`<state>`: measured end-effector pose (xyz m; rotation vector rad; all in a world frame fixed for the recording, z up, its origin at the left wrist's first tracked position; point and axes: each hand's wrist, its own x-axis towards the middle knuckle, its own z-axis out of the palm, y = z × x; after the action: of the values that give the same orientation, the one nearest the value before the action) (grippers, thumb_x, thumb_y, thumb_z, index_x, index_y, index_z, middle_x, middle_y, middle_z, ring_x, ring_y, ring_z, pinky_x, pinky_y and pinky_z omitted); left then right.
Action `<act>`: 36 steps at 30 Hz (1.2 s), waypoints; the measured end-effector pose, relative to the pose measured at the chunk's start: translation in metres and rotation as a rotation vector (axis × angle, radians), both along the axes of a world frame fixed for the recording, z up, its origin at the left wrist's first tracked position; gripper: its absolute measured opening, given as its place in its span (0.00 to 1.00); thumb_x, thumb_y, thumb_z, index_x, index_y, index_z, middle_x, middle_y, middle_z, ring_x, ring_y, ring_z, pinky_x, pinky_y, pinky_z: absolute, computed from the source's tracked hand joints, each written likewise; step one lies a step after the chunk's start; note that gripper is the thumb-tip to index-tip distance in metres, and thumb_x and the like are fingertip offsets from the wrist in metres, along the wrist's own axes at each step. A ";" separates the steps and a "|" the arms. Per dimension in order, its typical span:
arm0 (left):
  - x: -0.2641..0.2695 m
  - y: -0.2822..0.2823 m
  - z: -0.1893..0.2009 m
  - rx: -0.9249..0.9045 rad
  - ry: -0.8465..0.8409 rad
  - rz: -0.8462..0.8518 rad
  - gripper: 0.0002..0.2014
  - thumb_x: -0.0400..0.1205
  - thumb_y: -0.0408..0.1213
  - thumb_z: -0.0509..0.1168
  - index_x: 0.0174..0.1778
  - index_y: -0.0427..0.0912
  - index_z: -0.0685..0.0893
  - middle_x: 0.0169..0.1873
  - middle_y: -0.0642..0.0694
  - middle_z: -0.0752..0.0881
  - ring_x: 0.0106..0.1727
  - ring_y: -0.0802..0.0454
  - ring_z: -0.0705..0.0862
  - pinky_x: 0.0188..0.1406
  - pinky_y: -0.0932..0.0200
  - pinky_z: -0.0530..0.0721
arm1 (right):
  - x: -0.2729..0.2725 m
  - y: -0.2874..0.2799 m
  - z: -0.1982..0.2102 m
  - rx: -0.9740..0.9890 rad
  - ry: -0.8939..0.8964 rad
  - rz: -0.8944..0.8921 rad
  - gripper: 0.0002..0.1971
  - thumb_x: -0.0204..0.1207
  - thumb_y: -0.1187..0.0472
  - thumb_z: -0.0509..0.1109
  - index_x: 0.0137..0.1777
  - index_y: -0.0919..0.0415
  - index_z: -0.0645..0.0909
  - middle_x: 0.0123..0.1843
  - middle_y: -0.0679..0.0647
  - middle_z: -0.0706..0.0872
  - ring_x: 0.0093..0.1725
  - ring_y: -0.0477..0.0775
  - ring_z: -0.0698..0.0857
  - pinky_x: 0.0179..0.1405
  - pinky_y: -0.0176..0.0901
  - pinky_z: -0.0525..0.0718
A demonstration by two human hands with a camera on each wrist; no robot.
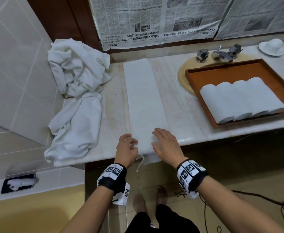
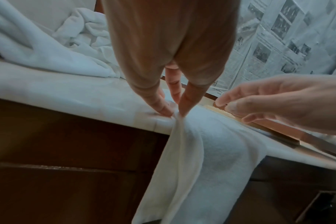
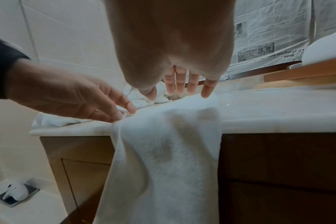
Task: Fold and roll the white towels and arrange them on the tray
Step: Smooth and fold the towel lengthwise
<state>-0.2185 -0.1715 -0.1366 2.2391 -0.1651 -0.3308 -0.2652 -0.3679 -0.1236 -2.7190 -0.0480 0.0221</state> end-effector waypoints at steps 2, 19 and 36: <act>0.001 -0.004 0.004 0.052 0.010 0.010 0.07 0.77 0.34 0.73 0.50 0.40 0.86 0.60 0.50 0.74 0.43 0.62 0.80 0.47 0.76 0.74 | 0.008 0.001 -0.006 -0.056 0.050 0.010 0.27 0.86 0.48 0.59 0.83 0.57 0.65 0.85 0.54 0.65 0.85 0.55 0.62 0.84 0.55 0.62; 0.015 -0.015 0.005 0.184 -0.094 -0.118 0.32 0.76 0.34 0.62 0.80 0.45 0.70 0.82 0.47 0.64 0.80 0.46 0.64 0.77 0.52 0.66 | 0.021 0.015 -0.033 -0.129 0.122 -0.023 0.33 0.86 0.46 0.37 0.88 0.58 0.53 0.89 0.52 0.53 0.88 0.51 0.50 0.86 0.55 0.41; 0.031 -0.055 -0.013 0.542 -0.036 -0.160 0.27 0.90 0.55 0.35 0.85 0.64 0.35 0.83 0.67 0.32 0.86 0.51 0.32 0.80 0.33 0.31 | 0.043 -0.004 -0.040 -0.145 0.162 -0.007 0.30 0.89 0.46 0.39 0.87 0.57 0.58 0.88 0.51 0.57 0.88 0.52 0.55 0.82 0.61 0.50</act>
<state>-0.1870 -0.2265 -0.1492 2.7756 -0.3041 -0.4645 -0.2218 -0.3716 -0.1637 -2.8512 0.0115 0.2530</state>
